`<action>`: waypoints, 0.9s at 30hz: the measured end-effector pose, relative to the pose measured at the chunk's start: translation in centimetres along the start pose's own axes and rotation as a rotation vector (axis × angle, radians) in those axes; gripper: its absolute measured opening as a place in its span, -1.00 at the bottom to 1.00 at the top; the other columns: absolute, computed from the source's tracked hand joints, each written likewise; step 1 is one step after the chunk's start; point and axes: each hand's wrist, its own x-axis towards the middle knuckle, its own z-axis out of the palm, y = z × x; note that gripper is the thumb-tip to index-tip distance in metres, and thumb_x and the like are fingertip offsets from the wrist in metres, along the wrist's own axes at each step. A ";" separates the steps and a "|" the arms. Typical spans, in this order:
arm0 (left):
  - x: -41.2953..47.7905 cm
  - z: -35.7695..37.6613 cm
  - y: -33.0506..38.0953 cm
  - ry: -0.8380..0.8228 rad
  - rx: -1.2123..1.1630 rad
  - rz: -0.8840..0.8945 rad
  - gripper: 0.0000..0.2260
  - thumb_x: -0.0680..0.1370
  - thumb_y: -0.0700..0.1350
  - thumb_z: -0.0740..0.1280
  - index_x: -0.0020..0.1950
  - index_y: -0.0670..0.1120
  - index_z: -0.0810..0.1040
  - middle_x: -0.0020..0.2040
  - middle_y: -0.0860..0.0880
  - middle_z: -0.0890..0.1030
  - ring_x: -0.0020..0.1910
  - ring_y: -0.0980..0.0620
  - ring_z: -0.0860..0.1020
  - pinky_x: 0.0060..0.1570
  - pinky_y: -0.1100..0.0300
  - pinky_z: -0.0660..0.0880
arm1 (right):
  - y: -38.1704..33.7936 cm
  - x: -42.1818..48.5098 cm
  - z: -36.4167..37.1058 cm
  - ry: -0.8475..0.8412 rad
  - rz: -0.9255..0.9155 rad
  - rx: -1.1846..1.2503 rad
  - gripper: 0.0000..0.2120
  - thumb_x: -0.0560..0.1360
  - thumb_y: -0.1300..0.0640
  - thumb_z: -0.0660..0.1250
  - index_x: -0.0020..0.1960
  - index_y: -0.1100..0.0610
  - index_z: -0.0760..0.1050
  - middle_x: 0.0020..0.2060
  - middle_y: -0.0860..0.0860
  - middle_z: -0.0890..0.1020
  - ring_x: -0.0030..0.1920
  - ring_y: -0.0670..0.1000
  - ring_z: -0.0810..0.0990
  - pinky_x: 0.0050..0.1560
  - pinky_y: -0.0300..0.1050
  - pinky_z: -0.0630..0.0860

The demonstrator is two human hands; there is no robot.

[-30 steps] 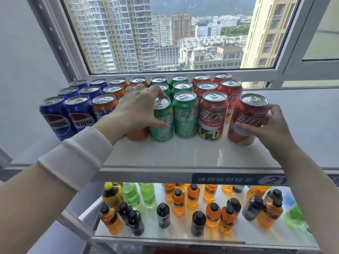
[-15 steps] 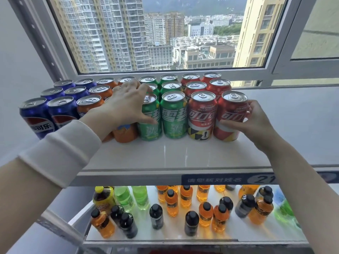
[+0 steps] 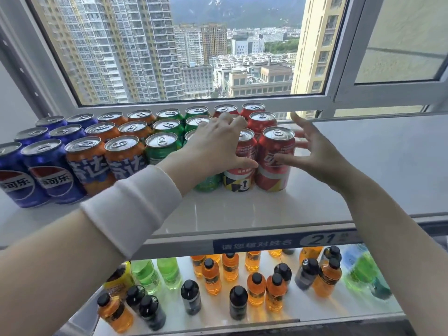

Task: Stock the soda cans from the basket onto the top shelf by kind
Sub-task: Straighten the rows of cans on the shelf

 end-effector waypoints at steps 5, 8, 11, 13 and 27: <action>0.5 0.0 -0.3 0.033 -0.109 -0.012 -0.35 0.35 0.14 0.46 0.36 -0.02 0.36 0.26 -0.12 0.41 0.23 -0.10 0.42 0.13 0.14 0.34 | -0.4 0.4 -0.5 -0.065 -0.023 -0.010 -0.38 0.35 0.08 0.48 0.36 -0.06 0.37 0.24 -0.10 0.46 0.15 0.04 0.49 -0.10 -0.30 0.46; 0.5 -0.2 -0.3 0.024 -0.115 0.007 -0.38 0.33 0.14 0.48 0.33 0.01 0.41 0.23 -0.09 0.44 0.20 -0.06 0.44 0.06 0.20 0.31 | -0.3 0.4 -0.4 -0.032 -0.026 0.012 -0.43 0.33 0.09 0.50 0.30 -0.08 0.43 0.19 -0.09 0.49 0.11 0.06 0.51 -0.12 -0.27 0.48; 0.1 -0.2 -0.3 0.038 -0.126 0.022 -0.40 0.33 0.15 0.48 0.32 0.04 0.41 0.23 -0.08 0.44 0.19 -0.05 0.44 0.09 0.16 0.35 | -0.3 0.4 -0.5 -0.025 -0.030 0.006 -0.48 0.30 0.08 0.51 0.21 -0.14 0.46 0.14 -0.07 0.52 0.09 0.07 0.53 -0.12 -0.23 0.51; -0.1 -0.2 -0.3 0.044 -0.134 0.025 -0.40 0.32 0.15 0.48 0.32 0.04 0.42 0.22 -0.08 0.44 0.18 -0.06 0.44 0.11 0.13 0.37 | -0.3 0.4 -0.7 -0.028 -0.035 -0.008 -0.50 0.28 0.07 0.53 0.17 -0.14 0.48 0.15 -0.02 0.54 0.09 0.09 0.54 -0.06 -0.12 0.56; -2.8 -3.4 -3.6 0.025 0.008 0.027 -0.28 0.36 0.25 0.34 0.44 0.03 0.23 0.41 -0.08 0.32 0.34 -0.08 0.35 0.29 0.03 0.29 | -4.7 -0.1 -0.3 0.032 -0.188 -0.337 -0.31 0.33 -0.08 0.46 0.39 0.03 0.32 0.30 0.04 0.48 0.23 -0.05 0.44 0.17 -0.14 0.39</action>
